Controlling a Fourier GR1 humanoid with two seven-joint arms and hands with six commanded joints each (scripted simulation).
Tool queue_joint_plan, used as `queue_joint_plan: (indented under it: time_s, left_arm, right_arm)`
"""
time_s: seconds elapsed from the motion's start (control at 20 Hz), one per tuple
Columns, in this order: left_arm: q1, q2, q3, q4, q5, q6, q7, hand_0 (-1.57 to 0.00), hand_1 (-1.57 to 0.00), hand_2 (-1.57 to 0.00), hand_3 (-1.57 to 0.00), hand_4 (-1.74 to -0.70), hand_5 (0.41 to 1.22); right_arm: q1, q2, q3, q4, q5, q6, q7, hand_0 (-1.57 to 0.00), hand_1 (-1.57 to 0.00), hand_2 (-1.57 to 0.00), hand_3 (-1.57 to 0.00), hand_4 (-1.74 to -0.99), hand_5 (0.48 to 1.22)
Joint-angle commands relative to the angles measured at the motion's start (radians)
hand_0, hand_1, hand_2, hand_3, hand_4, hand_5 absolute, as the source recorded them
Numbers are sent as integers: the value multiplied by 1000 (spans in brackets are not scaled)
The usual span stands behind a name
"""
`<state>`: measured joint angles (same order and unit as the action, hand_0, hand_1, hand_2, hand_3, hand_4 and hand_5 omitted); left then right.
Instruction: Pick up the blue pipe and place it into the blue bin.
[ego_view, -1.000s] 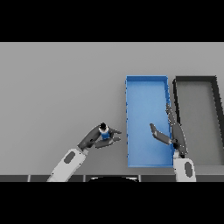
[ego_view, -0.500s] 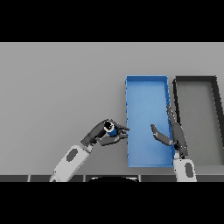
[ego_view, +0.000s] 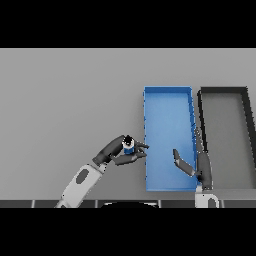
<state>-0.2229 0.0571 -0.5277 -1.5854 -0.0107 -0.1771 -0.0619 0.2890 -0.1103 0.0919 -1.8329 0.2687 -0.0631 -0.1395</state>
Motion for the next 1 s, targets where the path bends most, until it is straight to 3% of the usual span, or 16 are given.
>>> queue_joint_plan:
  time_s: [0.0, 0.15, 0.2, 0.25, 0.45, 0.5, 0.65, 0.85, 0.95]
  left_arm:
    - [-1, -2, 3, 6, -3, -6, -4, -1570, -1570, -1570, -1570, -1466, 1220]
    - [17, -14, -4, -29, -4, -23, 3, -1570, -1570, -1571, -1571, -1467, 1220]
    - [15, -15, 1, -17, -14, -25, 8, -1571, -1571, -1571, -1571, -1467, 1221]
    - [9, -24, 5, -11, -18, -27, 17, -1571, -1571, -1571, -1571, -1467, 1221]
    - [22, -31, 16, -22, -26, -47, -2, -1571, -1571, -1571, -1571, -1467, 1221]
    - [26, -35, 16, -24, -25, -54, 7, -1571, -1571, -1571, -1571, -1467, 1221]
    - [14, -56, 17, -25, -40, -60, 44, -1571, -1571, -1571, -1571, -1467, 1221]
    - [13, -52, 36, -17, -59, -75, 34, -1571, -1571, -1571, -1571, -1467, 1221]
    - [18, -60, 36, -20, -68, -80, 22, -1571, -1571, -1571, -1571, -1467, 1221]
  right_arm:
    - [39, 20, 14, -35, 31, -28, 9, 1, 1, 1, 1, -1188, 643]
    - [84, 34, 15, -88, 48, -55, 23, 1, 1, -20, 1, -1187, 642]
    - [80, 30, 13, -111, -16, -14, -16, 1, -2, -41, 1, -1195, 648]
    - [72, 28, 16, -141, -95, 40, -18, 1, -12, -67, 0, -1198, 641]
    - [10, -67, 33, -267, -310, 220, 159, 1, -23, -118, -1, -1224, 600]
    - [-27, -89, 43, -274, -335, 249, 230, 1, -18, -117, 0, -1228, 588]
    - [-152, -138, 66, -278, -404, 310, 371, 1, -9, -104, 0, -1255, 560]
    - [-327, -168, 138, -276, -401, 342, 473, 1, -3, -66, 1, -1291, 558]
    - [-388, -177, 165, -273, -409, 363, 491, 1, -2, -44, 1, -1298, 559]
